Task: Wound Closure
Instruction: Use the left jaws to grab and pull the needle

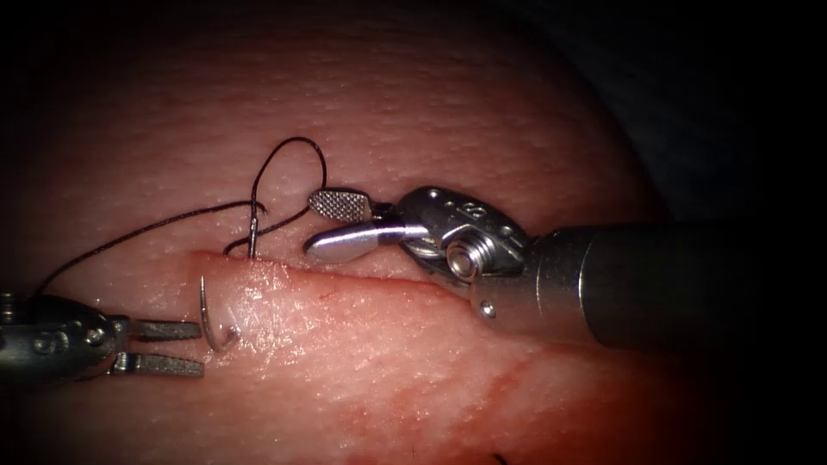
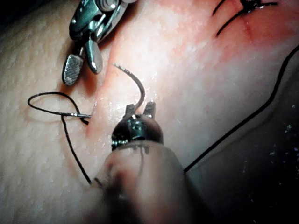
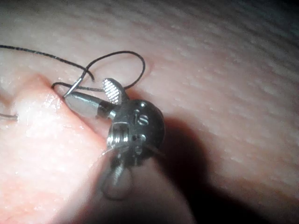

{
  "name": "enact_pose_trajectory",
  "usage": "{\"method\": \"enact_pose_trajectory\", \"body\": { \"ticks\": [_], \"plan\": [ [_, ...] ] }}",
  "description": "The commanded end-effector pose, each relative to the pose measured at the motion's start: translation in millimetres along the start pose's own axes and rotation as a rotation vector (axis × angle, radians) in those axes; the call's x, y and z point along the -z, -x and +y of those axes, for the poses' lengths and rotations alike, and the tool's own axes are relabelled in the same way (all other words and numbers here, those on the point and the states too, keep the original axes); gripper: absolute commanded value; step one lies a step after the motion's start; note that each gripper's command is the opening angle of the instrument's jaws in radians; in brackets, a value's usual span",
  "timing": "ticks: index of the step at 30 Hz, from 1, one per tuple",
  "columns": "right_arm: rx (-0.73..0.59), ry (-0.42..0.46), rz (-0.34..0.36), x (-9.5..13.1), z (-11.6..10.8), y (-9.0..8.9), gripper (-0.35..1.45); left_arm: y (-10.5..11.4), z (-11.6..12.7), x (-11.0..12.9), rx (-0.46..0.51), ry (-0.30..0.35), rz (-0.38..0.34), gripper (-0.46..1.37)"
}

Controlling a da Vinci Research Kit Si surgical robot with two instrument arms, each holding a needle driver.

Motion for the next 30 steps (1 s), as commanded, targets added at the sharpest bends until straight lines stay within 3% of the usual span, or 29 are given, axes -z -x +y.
{"method": "enact_pose_trajectory", "body": {
  "ticks": [1,9,17,24,30],
  "plan": [
    [0.001,-0.007,0.0,0.0,0.0,0.1,1.19,-0.2,0.0,0.0,0.006,0.0,0.019,0.28],
    [0.002,-0.019,-0.006,0.0,-0.1,0.2,1.16,-1.3,0.7,-1.5,-0.019,0.018,0.031,0.57],
    [0.008,-0.026,-0.009,0.0,0.0,0.2,1.15,-1.5,0.9,-2.4,-0.029,0.029,0.034,0.57],
    [0.008,-0.025,-0.008,-0.1,-0.1,0.2,1.14,-0.9,0.2,-3.0,-0.035,0.033,0.035,0.42],
    [0.008,-0.026,-0.009,-0.1,-0.1,0.2,1.12,-1.0,0.0,-3.4,-0.035,0.034,0.035,0.03]
  ]
}}
